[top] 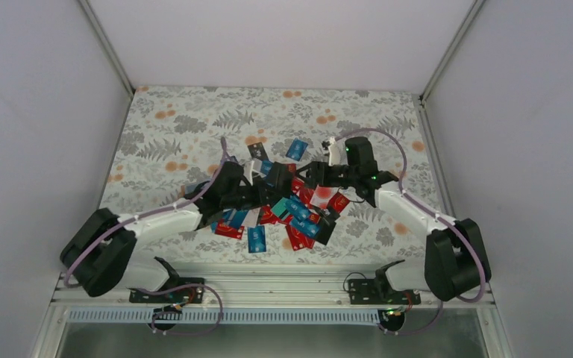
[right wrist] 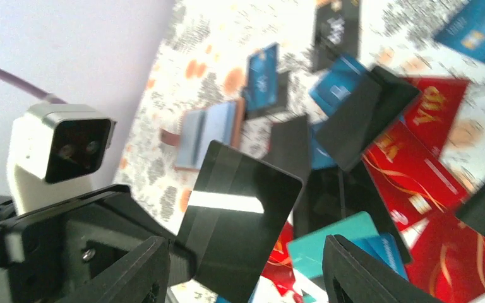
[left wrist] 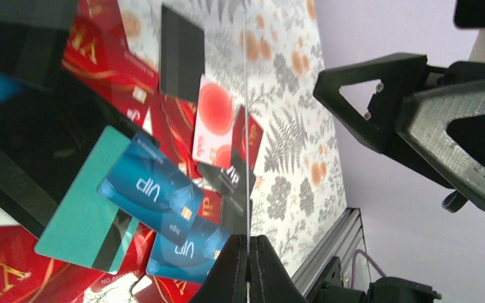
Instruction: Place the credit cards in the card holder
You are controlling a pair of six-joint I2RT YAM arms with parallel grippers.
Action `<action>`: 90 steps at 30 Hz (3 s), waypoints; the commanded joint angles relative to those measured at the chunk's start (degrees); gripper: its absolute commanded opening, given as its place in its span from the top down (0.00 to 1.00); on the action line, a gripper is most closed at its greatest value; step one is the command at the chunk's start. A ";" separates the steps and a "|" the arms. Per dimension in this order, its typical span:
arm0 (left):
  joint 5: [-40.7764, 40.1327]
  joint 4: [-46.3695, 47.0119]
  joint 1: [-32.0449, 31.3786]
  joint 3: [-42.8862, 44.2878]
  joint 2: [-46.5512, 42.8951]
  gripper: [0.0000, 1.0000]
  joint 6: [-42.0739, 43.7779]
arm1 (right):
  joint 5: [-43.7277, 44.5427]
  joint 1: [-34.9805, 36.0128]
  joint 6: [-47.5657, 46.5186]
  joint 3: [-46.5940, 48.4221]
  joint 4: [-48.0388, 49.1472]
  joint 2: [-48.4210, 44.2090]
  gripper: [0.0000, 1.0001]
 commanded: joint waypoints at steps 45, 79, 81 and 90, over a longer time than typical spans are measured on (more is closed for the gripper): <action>13.39 -3.10 9.52 8.36 -23.87 0.98 4.53 | -28.74 2.34 16.73 13.45 21.26 0.76 0.66; 7.34 -24.93 12.12 15.68 -28.39 0.38 21.94 | -36.63 5.12 3.85 20.14 7.16 5.77 0.96; 8.44 -25.07 12.58 15.96 -28.57 0.42 22.65 | -37.94 5.22 2.34 20.78 5.84 6.04 0.96; 10.85 -22.80 13.24 15.24 -27.53 0.55 22.10 | -40.58 6.13 0.48 21.55 5.14 6.38 0.96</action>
